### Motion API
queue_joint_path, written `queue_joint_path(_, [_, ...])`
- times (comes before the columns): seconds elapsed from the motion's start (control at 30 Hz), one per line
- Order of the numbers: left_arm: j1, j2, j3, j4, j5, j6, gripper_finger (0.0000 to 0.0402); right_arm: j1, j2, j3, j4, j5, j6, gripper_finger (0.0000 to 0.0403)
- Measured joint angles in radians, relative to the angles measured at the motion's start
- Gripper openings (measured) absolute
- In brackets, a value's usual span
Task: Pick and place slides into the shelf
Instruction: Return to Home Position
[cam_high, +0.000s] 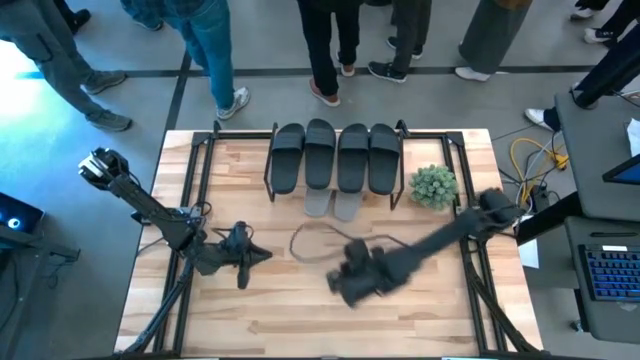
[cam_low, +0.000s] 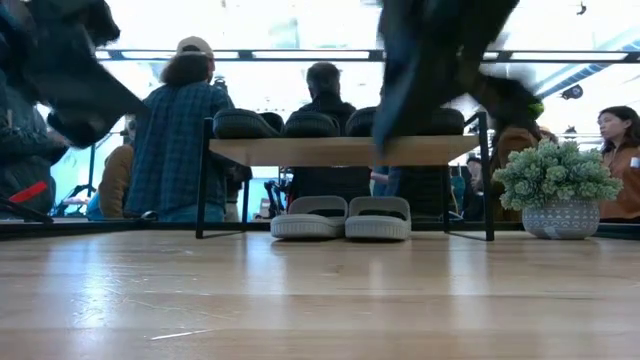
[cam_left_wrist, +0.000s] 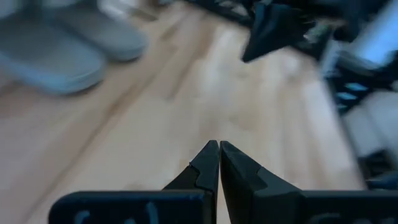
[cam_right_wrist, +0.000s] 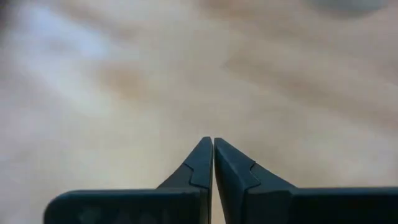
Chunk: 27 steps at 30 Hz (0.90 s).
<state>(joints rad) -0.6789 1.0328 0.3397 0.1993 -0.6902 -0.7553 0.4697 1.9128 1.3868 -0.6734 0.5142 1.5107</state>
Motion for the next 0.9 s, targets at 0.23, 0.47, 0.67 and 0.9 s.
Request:
queue_joint_path(0.23, [0.144, -0.011, 0.079, 0.154, 0.268, 0.204, 0.0, 0.128, -0.134, 0.03, -0.117, 0.075, 0.309, 0.0009])
queue_joint_path(0.47, [0.36, -0.114, 0.187, 0.164, 0.484, 0.273, 0.0, 0.153, -0.252, 0.101, -0.158, 0.408, -0.026, 0.0008])
queue_joint_path(0.67, [0.539, -0.217, 0.196, 0.162, 0.583, 0.253, 0.0, 0.039, -0.461, -0.057, -0.114, 0.341, -0.339, 0.0008])
queue_joint_path(0.9, [0.738, -0.216, 0.203, 0.155, 0.679, 0.246, 0.0, -0.201, -0.75, -0.431, 0.484, -0.025, -0.828, 0.0008])
